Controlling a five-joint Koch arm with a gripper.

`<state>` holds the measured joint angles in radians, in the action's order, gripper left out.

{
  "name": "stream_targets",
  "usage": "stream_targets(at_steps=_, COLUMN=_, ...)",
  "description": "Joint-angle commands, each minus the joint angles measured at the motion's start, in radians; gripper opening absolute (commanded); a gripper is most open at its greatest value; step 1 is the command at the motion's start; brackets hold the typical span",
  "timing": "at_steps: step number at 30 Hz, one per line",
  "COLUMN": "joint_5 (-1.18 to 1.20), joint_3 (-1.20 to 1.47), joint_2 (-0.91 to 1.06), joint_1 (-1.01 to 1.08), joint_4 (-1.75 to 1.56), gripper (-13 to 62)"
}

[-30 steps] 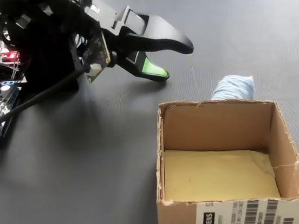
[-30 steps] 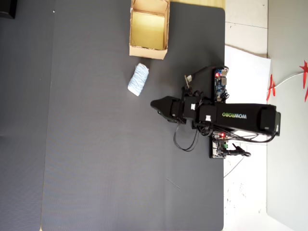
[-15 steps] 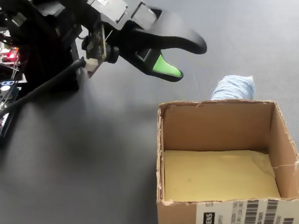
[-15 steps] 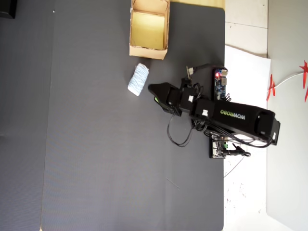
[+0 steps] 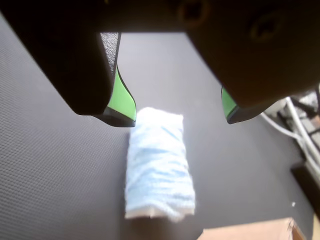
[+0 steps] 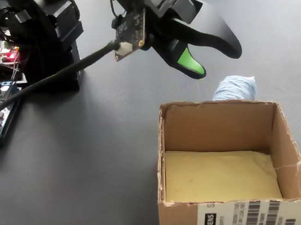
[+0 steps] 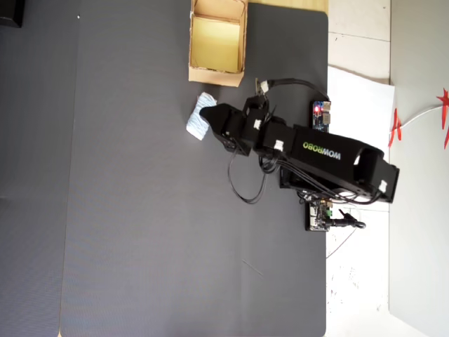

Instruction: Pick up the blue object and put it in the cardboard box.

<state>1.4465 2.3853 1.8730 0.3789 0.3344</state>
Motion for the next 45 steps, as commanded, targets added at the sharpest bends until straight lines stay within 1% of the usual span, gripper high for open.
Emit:
stream_targets(at_steps=1, joint_5=0.006, joint_3=-0.092, joint_2=-0.025, joint_1=0.017, joint_4=-0.014, gripper=32.9)
stream_targets(at_steps=12, joint_5=0.006, joint_3=-0.187, joint_2=-0.192, joint_1=0.051, joint_4=-0.003, gripper=32.7)
stream_targets(at_steps=15, joint_5=0.008, joint_3=-0.204, joint_2=-0.235, joint_1=0.052, joint_4=-0.002, gripper=31.3)
stream_targets(at_steps=25, joint_5=0.028, joint_3=-0.212, joint_2=-0.322, joint_1=0.052, joint_4=0.037, gripper=31.1)
stream_targets(at_steps=29, joint_5=0.035, joint_3=-0.221, joint_2=-0.351, joint_1=0.052, joint_4=0.037, gripper=26.6)
stream_targets(at_steps=31, joint_5=0.057, joint_3=-0.230, joint_2=-0.370, joint_1=0.049, joint_4=0.037, gripper=26.1)
stream_targets(at_steps=32, joint_5=0.058, joint_3=-0.235, joint_2=-0.377, joint_1=0.048, joint_4=0.037, gripper=23.9)
stream_targets(at_steps=38, joint_5=0.057, joint_3=-0.222, joint_2=-0.390, joint_1=0.057, joint_4=0.021, gripper=4.7)
stream_targets(at_steps=39, joint_5=0.057, joint_3=-0.215, joint_2=-0.387, joint_1=0.060, joint_4=0.005, gripper=1.1)
stream_targets(at_steps=40, joint_5=0.052, joint_3=-0.204, joint_2=-0.379, joint_1=0.069, joint_4=-0.040, gripper=-6.3)
stream_targets(at_steps=43, joint_5=0.055, joint_3=-0.206, joint_2=-0.367, joint_1=0.072, joint_4=-0.086, gripper=-7.5)
stream_targets(at_steps=45, joint_5=0.058, joint_3=-0.202, joint_2=-0.345, joint_1=0.081, joint_4=-0.120, gripper=-11.2)
